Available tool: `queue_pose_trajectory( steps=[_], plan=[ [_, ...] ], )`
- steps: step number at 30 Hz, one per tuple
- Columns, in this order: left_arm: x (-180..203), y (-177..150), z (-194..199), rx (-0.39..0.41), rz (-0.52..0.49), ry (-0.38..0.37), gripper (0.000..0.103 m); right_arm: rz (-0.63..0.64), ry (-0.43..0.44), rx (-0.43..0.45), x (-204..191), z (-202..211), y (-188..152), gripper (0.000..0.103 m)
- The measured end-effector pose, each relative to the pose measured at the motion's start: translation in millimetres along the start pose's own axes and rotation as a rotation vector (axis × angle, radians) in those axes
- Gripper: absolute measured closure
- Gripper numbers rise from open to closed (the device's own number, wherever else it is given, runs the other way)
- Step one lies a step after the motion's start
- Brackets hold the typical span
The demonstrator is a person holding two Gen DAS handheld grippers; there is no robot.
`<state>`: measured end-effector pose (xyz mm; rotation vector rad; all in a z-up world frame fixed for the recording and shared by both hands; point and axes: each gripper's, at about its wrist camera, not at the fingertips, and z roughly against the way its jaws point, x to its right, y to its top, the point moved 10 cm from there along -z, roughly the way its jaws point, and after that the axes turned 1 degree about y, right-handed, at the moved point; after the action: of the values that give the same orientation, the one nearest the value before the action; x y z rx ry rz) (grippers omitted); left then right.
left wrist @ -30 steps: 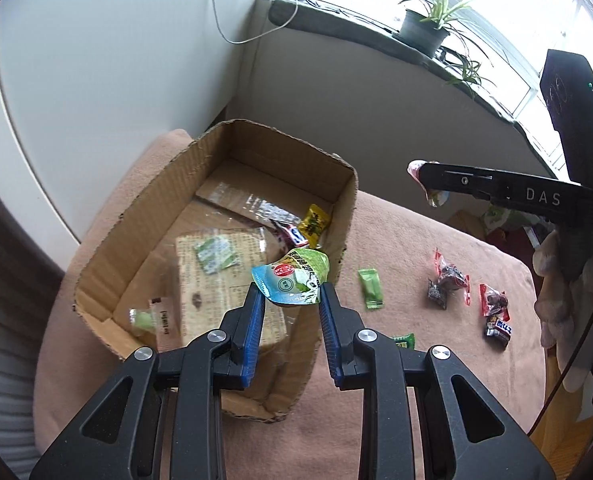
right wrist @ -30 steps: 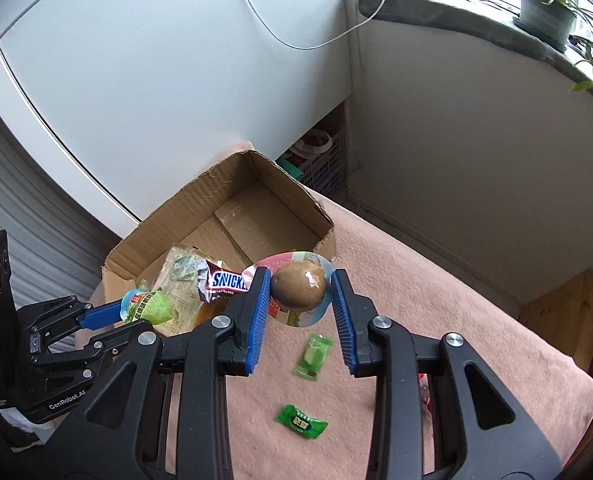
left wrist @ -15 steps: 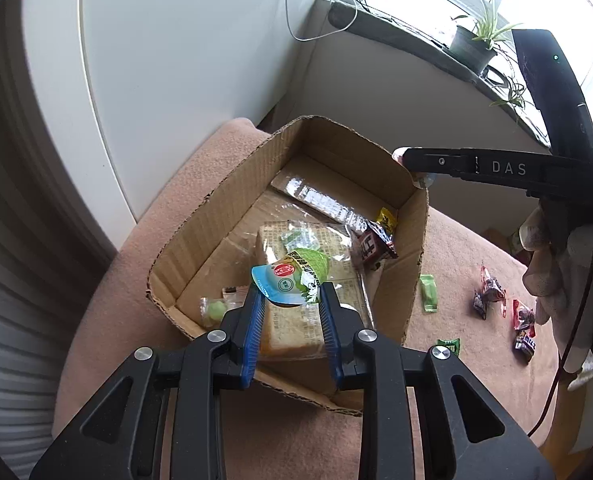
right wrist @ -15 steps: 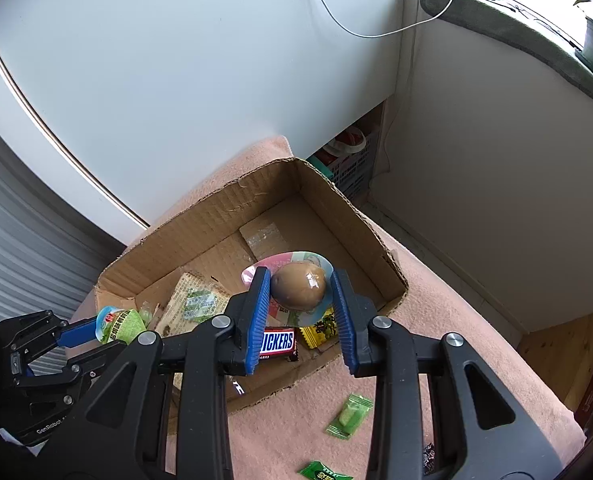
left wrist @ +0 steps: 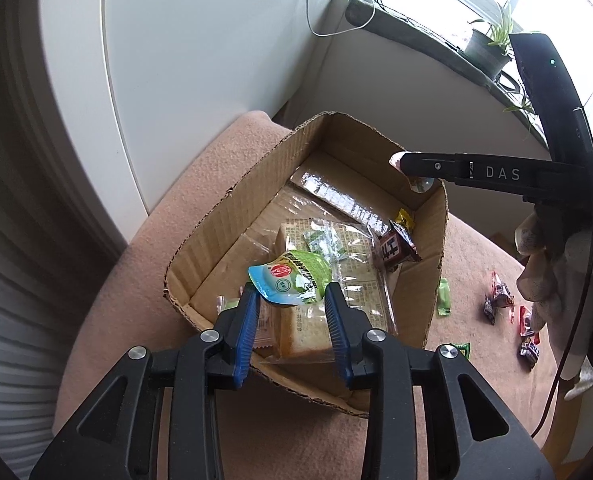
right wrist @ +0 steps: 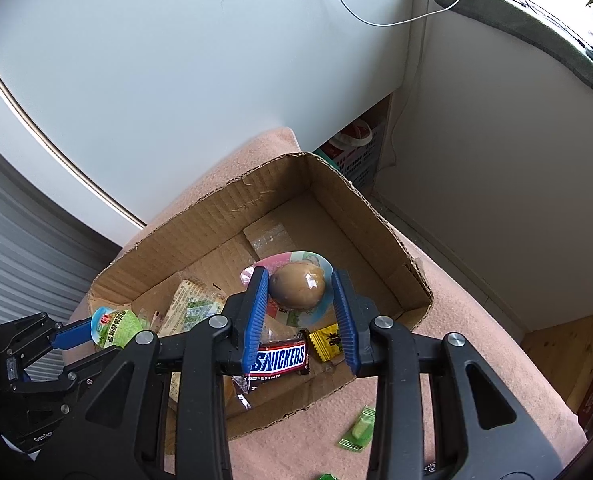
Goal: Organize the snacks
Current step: 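Carry the jelly cup and chocolate egg into the box and open both tools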
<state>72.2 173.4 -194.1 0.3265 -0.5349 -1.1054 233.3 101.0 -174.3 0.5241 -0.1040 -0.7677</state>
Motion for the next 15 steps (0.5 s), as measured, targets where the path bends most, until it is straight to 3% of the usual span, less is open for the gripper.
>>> queue_pose_trajectory(
  steps=[1, 2, 4, 15],
  plan=[
    [-0.9, -0.1, -0.4, -0.003, 0.007, 0.002, 0.07, -0.004, -0.003, 0.005, 1.4, 2.0, 0.4, 0.044],
    [-1.6, 0.2, -0.7, -0.006, 0.012, 0.003, 0.069, -0.006, -0.01, 0.014, 2.2, 4.0, 1.1, 0.037],
    [-3.2, 0.2, -1.5, -0.015, 0.024, 0.009, 0.053, -0.007, -0.017, 0.031, 3.2, 8.7, 2.5, 0.025],
    [6.5, 0.4, 3.9, 0.003, -0.001, 0.001, 0.052, -0.057, -0.024, 0.051, 16.0, 29.1, -8.5, 0.025]
  ],
)
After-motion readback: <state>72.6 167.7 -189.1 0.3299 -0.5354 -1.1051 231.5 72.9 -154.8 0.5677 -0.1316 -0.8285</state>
